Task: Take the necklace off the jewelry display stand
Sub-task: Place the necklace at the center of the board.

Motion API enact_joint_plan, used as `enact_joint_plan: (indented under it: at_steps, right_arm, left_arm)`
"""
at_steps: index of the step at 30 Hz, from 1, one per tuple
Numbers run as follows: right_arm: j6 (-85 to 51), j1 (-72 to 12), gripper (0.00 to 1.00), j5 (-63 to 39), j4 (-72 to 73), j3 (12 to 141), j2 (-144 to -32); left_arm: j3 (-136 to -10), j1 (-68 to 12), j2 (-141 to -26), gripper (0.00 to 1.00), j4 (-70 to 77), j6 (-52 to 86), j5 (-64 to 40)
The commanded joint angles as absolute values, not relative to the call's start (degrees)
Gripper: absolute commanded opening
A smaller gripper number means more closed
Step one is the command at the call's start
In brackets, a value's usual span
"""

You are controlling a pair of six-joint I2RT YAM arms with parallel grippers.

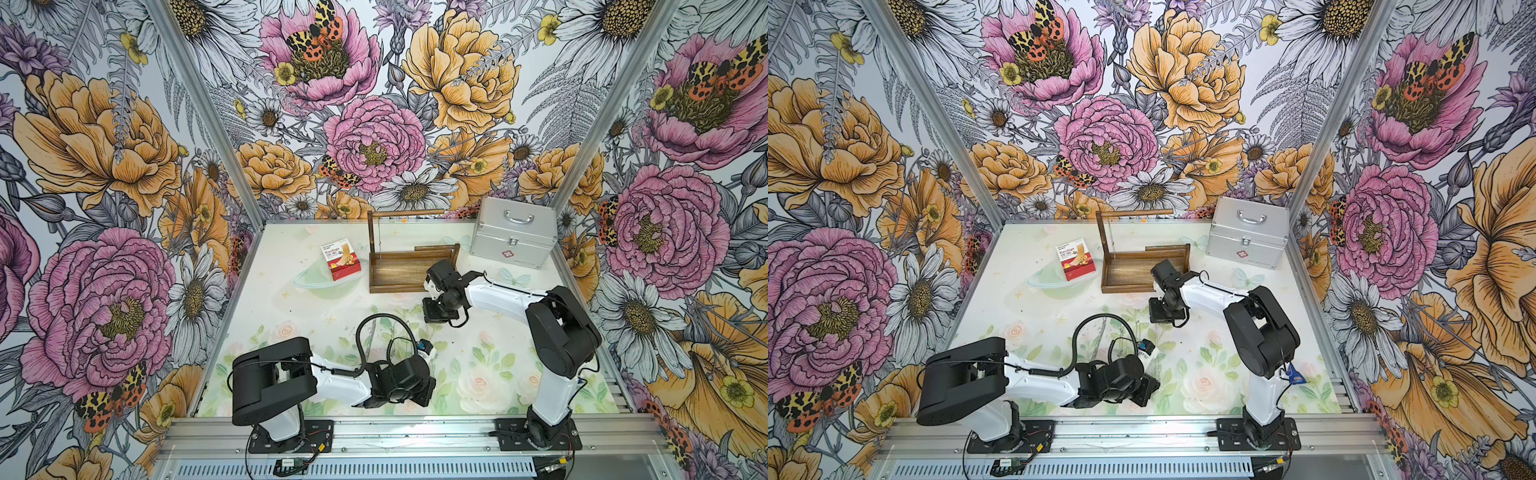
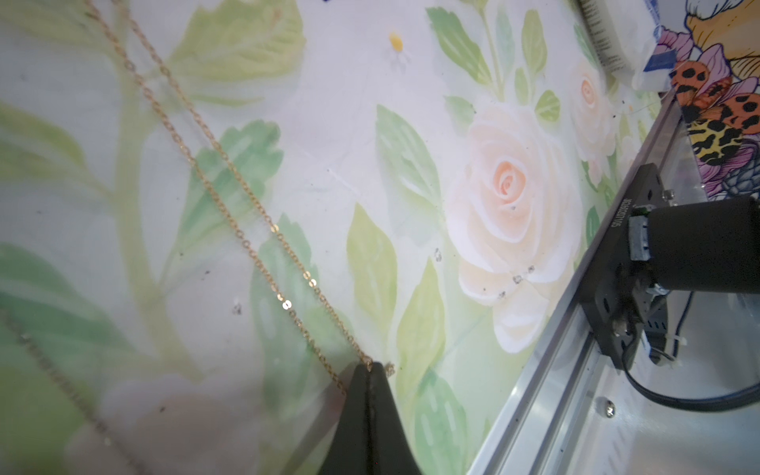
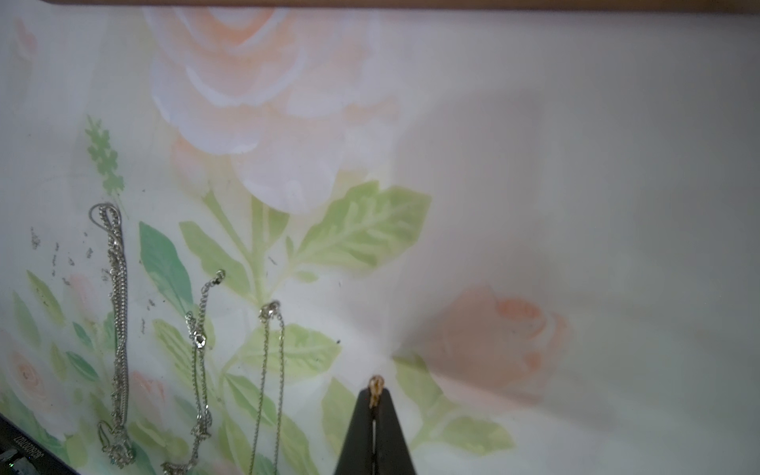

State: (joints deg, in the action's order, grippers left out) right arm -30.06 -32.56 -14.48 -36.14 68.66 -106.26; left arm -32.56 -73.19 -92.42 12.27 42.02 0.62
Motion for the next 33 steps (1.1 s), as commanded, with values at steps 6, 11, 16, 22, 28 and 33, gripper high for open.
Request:
enact_joint_plan:
  at_steps: [6,11,16,22,28,33]
  right_arm:
    - [-30.8,-32.1,0.03,-11.2,-33.4,71.5,-107.4]
    - [-30.8,-32.1,0.06,-11.1,-33.4,71.6,-107.7]
    - [-30.7,-32.1,0.1,-11.1,-33.5,71.9,-107.9]
    - [-30.8,-32.1,0.11,-11.0,-33.7,72.4,-108.4]
    - [-30.8,-31.9,0.11,-11.2,-33.7,72.4,-108.4]
    - [-30.9,-31.6,0.12,-11.7,-33.7,72.3,-108.2]
  left_arm:
    - [-31.5,-73.5,-92.4,0.0,9.7,42.0,-0.2]
    - [-31.3,-73.6,-91.8,0.0,9.7,42.1,0.3]
    - [-31.4,-73.8,-91.5,0.0,9.6,42.1,0.3]
    - [-31.2,-73.8,-90.5,0.0,9.2,42.1,0.5]
    - [-31.5,-73.8,-90.3,0.0,9.0,41.9,0.5]
    - [-32.4,-73.8,-90.3,0.0,8.3,41.5,0.6]
